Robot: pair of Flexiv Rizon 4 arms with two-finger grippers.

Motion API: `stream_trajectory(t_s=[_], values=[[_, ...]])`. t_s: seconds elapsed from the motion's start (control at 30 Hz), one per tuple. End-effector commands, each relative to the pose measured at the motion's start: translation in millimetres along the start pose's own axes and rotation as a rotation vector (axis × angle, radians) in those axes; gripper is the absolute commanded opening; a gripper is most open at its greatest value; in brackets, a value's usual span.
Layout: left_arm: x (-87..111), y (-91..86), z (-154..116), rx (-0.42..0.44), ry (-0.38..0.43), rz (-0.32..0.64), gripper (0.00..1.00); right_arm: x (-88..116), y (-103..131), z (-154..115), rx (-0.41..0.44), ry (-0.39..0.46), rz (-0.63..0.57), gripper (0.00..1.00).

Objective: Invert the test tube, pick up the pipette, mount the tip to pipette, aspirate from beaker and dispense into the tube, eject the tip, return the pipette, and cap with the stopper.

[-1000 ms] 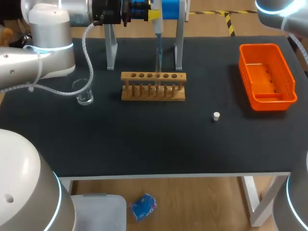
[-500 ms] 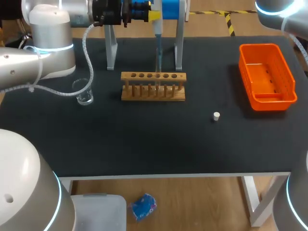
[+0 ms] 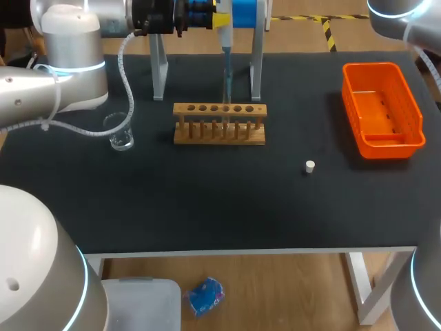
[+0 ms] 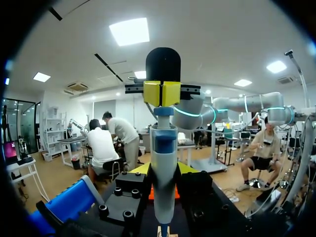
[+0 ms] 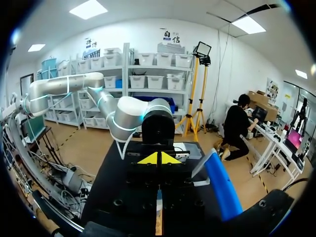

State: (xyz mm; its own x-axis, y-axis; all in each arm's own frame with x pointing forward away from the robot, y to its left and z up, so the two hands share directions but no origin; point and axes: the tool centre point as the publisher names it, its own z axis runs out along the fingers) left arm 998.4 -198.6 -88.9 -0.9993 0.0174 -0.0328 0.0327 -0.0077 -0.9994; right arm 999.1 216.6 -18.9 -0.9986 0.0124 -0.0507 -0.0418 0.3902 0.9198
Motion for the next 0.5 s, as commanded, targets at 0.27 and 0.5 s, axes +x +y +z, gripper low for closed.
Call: stream_trajectory(t_s=[0.27, 0.5], values=[[-0.1, -3.0, -0.4, -0.002, 0.001, -0.001, 0.0, -2.6, 9.6, -21.9, -0.023, -0.032, -0.026, 0.0], [-0.1, -3.0, -0.4, -0.002, 0.001, -0.001, 0.0, 0.4, 6.8, -43.7, -0.039, -0.053, -0.05, 0.0]])
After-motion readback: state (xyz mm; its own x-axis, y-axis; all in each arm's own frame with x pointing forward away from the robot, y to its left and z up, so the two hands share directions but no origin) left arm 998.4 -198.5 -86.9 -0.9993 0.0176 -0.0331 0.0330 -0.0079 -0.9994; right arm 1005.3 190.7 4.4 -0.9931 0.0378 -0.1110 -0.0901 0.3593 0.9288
